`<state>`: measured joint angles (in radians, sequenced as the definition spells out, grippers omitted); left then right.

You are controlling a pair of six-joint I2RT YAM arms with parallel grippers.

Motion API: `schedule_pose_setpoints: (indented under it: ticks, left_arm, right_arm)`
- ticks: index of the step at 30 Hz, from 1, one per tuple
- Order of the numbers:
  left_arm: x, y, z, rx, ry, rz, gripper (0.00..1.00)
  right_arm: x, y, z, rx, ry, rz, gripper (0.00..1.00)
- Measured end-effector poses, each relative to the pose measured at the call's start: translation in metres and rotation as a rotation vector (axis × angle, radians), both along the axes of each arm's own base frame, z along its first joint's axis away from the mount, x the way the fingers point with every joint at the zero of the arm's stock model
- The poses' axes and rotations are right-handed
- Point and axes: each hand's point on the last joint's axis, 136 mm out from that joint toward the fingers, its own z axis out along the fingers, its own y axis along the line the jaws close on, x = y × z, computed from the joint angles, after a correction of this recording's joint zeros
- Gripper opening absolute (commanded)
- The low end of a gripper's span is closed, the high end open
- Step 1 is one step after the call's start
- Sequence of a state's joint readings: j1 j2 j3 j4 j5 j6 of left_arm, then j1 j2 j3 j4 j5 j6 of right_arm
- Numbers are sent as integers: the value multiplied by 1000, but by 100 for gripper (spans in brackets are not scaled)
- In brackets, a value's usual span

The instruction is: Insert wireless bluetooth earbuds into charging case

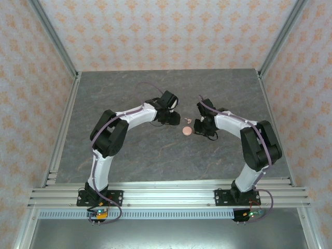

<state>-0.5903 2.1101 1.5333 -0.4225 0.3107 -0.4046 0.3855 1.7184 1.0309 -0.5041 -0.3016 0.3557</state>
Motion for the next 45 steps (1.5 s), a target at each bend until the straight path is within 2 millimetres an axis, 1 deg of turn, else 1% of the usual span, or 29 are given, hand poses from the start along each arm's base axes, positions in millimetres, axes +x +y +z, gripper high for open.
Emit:
schedule_pose_setpoints:
  ticks: [2,5,9,17,19,25,31,40,45]
  left_arm:
    - [-1,-3,-7,2,13,0,38]
    - [-4,-7,-12,-1,26,0,36]
    - [-6,-15,-10,-20,27,-13,34]
    - [-11,-21,-13,-31,37,-13,32]
    - [-13,-20,-17,-32,40,-12,32]
    - [-18,-17,-16,-59,25,-5,31]
    - [-28,-13,-17,-66,31,-6,29]
    - [-45,-2,-17,-66,50,-1,27]
    - [-52,3,-17,-62,61,6,27]
  right_arm:
    - [3,1,-2,-3,6,-8,21]
    - [6,2,-7,-5,15,-14,20]
    - [11,4,-8,-3,14,-18,20]
    - [19,10,-10,10,21,-14,20]
    - [20,10,-10,9,25,-14,20]
    - [20,12,-10,12,34,-7,20]
    - [23,23,-9,32,38,24,20]
    - [26,47,-8,58,33,93,20]
    - [28,54,-7,63,29,113,20]
